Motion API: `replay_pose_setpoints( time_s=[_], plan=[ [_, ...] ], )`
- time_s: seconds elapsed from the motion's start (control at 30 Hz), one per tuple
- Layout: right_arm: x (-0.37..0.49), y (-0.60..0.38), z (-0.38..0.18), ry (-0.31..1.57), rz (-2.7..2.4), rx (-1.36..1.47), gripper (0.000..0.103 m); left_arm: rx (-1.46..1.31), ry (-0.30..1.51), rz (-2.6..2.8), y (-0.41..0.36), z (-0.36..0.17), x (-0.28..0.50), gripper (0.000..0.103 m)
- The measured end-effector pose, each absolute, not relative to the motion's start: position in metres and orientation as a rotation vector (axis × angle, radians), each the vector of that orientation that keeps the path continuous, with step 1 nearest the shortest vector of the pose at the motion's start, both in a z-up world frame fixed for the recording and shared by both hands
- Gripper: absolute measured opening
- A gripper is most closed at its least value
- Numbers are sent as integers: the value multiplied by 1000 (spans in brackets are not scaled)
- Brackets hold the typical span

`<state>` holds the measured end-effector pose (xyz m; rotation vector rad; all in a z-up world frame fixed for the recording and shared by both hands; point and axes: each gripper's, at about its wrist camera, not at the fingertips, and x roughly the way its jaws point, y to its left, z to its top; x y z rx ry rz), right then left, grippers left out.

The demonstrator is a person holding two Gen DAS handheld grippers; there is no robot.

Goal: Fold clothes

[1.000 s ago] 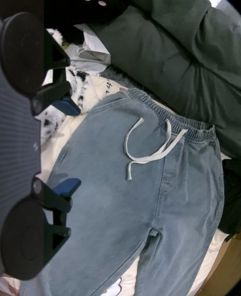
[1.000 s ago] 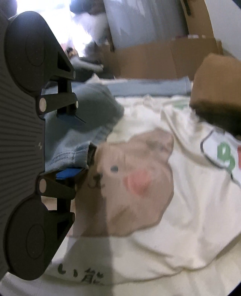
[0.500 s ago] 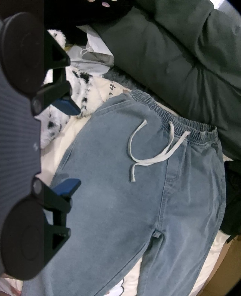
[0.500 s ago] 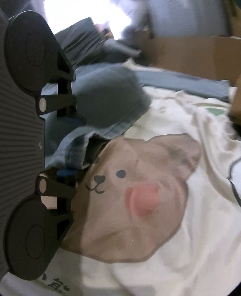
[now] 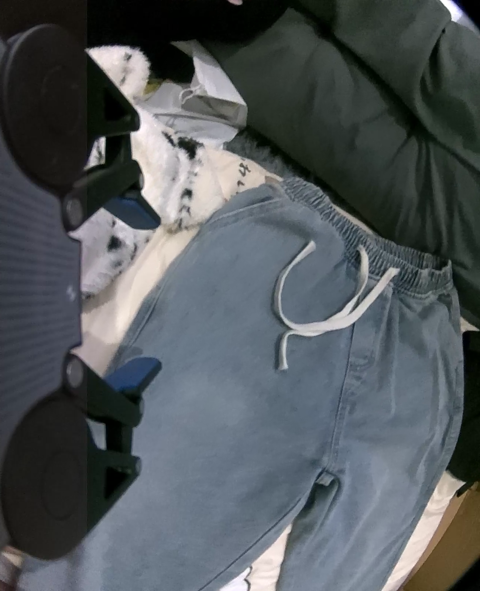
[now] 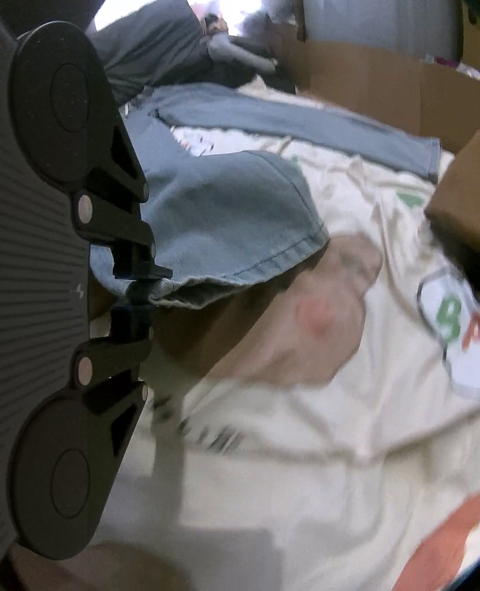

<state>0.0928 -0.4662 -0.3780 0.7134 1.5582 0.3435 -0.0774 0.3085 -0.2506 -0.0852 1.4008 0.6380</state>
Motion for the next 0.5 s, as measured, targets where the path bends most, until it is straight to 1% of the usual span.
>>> replay_pose_setpoints(
  time_s=[0.3,0.5],
  plan=[
    [55,-482,-381,1596,217,704,10,-98,1405,624,304,-256,-73,78],
    [49,-483,-372,1596,202,673,10,-167,1400,672,322,-265,-78,78]
  ],
)
